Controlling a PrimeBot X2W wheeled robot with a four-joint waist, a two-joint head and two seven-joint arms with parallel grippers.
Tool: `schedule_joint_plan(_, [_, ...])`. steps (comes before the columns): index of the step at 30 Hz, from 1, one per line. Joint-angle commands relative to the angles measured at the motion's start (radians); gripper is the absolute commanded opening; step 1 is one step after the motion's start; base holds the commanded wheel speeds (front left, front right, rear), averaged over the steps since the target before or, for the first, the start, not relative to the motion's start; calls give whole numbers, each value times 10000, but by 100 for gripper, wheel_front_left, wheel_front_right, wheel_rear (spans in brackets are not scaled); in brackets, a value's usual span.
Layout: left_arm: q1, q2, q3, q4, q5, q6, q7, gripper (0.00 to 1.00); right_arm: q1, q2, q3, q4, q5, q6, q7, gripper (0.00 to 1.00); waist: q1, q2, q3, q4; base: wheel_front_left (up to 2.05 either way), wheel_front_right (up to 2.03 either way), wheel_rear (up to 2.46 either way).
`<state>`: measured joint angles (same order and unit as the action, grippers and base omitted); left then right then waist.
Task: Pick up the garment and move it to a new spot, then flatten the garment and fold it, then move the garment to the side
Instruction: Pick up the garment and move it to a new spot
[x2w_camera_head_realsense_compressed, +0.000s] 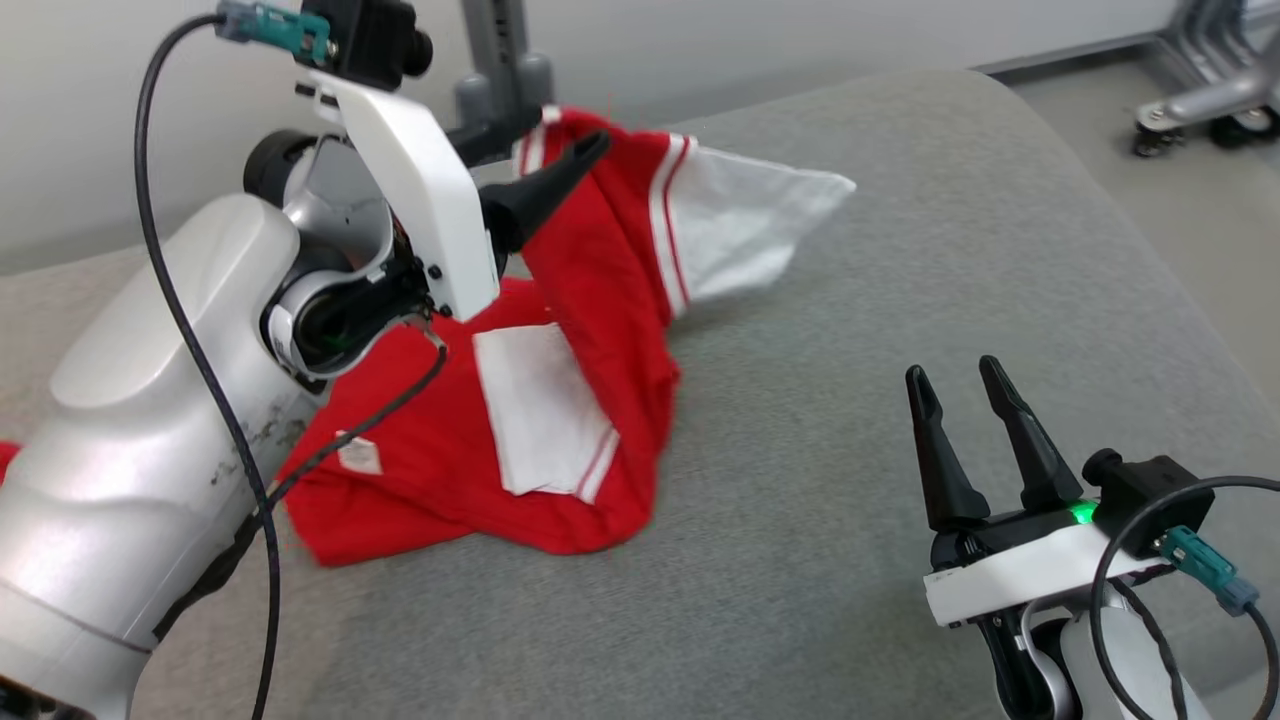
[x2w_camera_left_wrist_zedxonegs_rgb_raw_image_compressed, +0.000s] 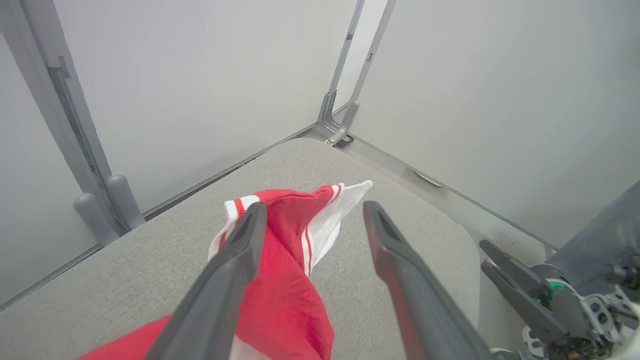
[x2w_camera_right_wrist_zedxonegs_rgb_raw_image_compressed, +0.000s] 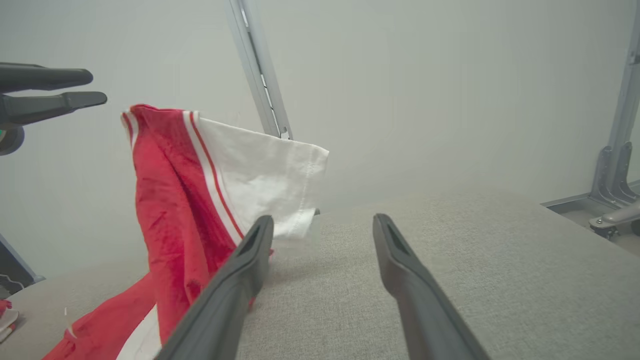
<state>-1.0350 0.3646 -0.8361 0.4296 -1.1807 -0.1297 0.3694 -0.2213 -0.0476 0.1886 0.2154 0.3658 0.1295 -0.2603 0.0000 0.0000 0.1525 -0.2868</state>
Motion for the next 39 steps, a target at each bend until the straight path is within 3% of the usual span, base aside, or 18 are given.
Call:
schedule_joint_plan(1, [127,56,-23,-93,-79,-14,52,100,61,-54,-26,51,-55,23,-64,100,0,0,-98,462,0,0,0])
schedule_joint_plan(9, [569,584,1,-947,-424,14,289,100,-44,-62,-64,103,-134,23,-62,100,0,0,-167,805,0,0,0])
schedule_joint_plan(16, [1224,1363,190,-1990,22,446,-419,100,154,-59,-208,80,-96,23,-62,100,0,0,-222,965,0,0,0])
schedule_joint_plan(27, [3330,2601,1100,-3247,1139,1812,-3461,100,427,-57,-588,-79,-451,23,-62,100,0,0,-297,1504,0,0,0])
schedule_joint_plan(35, [5320,2826,1598,-3359,1706,2598,-5861,100,665,-57,-701,-92,-682,23,-62,100,0,0,-516,1774,0,0,0])
schedule_joint_plan(39, [6364,2661,2151,-3340,2021,2921,-6301,100,741,-103,-719,-133,-762,23,-62,100,0,0,-609,1847,0,0,0])
